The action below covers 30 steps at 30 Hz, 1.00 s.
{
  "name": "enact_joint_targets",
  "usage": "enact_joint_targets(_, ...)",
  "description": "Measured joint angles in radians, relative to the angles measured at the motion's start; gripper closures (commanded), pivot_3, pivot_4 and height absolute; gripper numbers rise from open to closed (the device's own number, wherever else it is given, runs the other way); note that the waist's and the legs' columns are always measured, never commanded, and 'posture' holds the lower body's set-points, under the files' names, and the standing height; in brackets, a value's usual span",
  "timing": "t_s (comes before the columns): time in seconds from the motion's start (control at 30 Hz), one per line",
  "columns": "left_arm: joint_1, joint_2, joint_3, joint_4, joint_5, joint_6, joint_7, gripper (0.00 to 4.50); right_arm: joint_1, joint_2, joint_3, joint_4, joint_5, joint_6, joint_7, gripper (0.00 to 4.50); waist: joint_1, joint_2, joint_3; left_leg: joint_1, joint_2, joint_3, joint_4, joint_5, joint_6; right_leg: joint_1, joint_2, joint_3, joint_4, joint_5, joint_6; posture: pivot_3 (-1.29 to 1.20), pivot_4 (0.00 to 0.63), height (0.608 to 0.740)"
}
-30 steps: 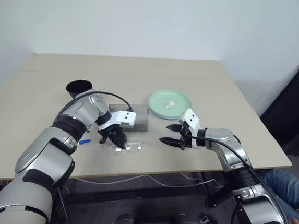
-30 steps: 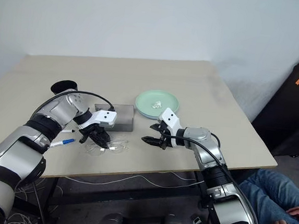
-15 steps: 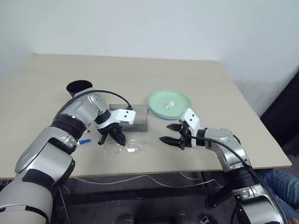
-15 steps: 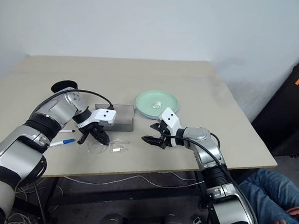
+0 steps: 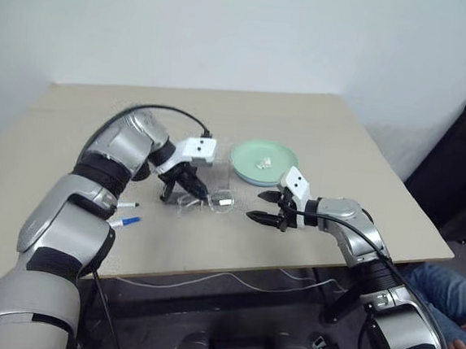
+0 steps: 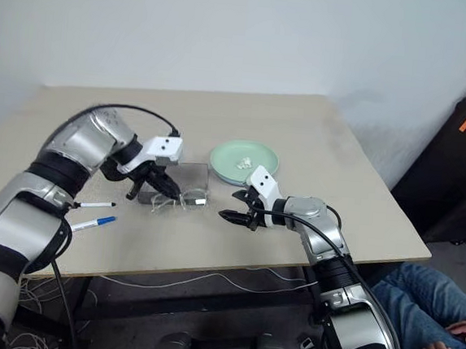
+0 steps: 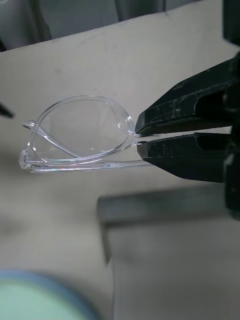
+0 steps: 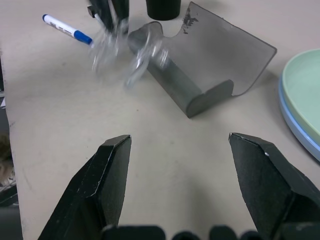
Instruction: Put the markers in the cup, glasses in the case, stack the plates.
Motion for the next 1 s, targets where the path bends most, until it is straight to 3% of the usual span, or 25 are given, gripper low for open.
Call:
enact_joint_targets(0.13,-0.064,-0.018,0.000,0.094,0.056,-0.070,0.021,4.43,-0.001,0.000,0.000,0.002,0.000,-0.008,0.002,1.13,0.000,0.000,0.000,0.000,0.000,0.000,0.000,0.000,0.000,0.000,0.000,0.000,0.000,0.000,0.000,0.00,0.000,0.740)
enact_joint_targets(0.43,-0.172,-0.087,-0.008,0.385,0.269,-0.250,0.267,4.43,-0.002,0.003,0.000,0.015,-0.001,-0.020,-0.006,1.13,0.001,0.000,0.000,0.000,0.000,0.000,0.000,0.000,0.000,0.000,0.000,0.000,0.000,0.000,0.000,0.00,0.000,0.740)
enact_joint_targets(1.0,-0.154,-0.177,-0.012,0.533,0.452,-0.360,0.533,4.43,0.024,0.002,0.000,-0.013,0.000,-0.016,-0.032,1.13,0.001,-0.001,0.001,-0.001,0.000,0.000,0.000,0.000,0.000,0.000,0.000,0.000,0.000,0.000,0.000,0.00,0.000,0.740)
